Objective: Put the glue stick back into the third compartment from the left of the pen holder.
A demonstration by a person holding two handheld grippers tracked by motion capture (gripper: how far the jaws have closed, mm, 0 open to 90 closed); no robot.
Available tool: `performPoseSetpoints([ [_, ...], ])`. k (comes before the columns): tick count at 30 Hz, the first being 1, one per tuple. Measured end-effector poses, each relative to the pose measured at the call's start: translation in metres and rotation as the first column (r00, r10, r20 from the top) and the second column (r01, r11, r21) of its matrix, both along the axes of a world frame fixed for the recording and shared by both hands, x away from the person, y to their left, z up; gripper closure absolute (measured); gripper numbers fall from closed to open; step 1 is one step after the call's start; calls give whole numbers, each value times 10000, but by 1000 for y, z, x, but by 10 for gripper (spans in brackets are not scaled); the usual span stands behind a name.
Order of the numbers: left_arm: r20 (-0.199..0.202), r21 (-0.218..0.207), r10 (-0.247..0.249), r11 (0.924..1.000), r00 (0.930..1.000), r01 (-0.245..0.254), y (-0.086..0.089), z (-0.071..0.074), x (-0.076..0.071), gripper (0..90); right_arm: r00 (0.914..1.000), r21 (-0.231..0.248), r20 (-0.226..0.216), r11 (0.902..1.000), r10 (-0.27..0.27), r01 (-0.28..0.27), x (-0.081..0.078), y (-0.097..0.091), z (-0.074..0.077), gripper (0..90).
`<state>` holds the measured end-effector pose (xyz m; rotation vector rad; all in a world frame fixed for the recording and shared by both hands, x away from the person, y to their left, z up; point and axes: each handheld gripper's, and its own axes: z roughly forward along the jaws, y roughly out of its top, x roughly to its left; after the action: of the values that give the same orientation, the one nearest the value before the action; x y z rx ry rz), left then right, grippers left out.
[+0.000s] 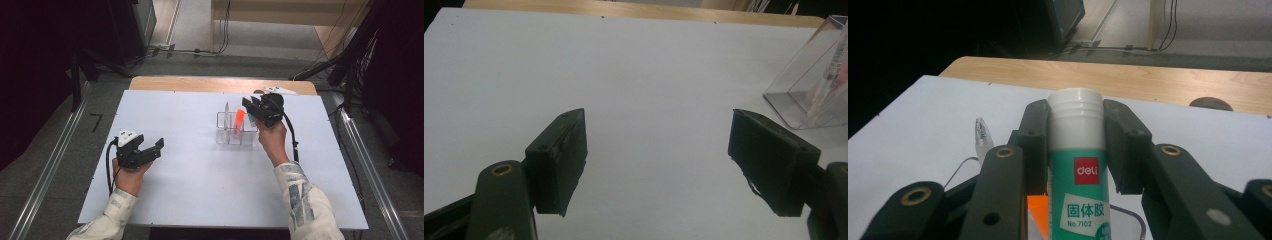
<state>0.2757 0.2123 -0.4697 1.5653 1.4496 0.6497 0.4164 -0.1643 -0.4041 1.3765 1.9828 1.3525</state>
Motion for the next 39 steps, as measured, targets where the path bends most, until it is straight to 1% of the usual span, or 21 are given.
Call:
performPoseSetpoints([
  [2, -3, -7, -19, 10000, 10000, 19, 0, 0, 0, 239, 10000, 106, -37, 9999, 1, -1, 1, 0, 0, 628],
  [5, 28, -9, -38, 10000, 10000, 38, -1, 0, 0, 239, 10000, 97, -27, 9999, -32, 32, 1, -1, 0, 627],
  [9, 24, -15, -11, 10000, 10000, 11, -1, 0, 0, 239, 9997, 174, -241, 9998, -72, 76, 4, -2, -2, 626],
  [11, -19, 16, -13, 10000, 10000, 13, 0, 0, 0, 239, 9998, 147, -204, 9999, -23, 26, 3, -2, -2, 624],
  [19, 34, -39, 20, 10000, 10000, -20, 0, 0, 0, 239, 9995, 164, -324, 9998, -52, 57, 4, -3, -4, 622],
  [24, 19, -42, 18, 10000, 10000, -18, 1, 0, 0, 239, 9996, 115, -288, 9999, -27, 31, 3, -4, -3, 621],
  [31, 34, -59, 13, 10000, 10000, -12, 1, 0, 0, 239, 9990, 40, -425, 9999, -111, 113, 2, -11, -6, 619],
  [39, -5, -105, -6, 9999, 10000, 6, 1, 0, -1, 239, 9987, -114, -513, 9999, 73, -79, -5, -14, -8, 617],
])
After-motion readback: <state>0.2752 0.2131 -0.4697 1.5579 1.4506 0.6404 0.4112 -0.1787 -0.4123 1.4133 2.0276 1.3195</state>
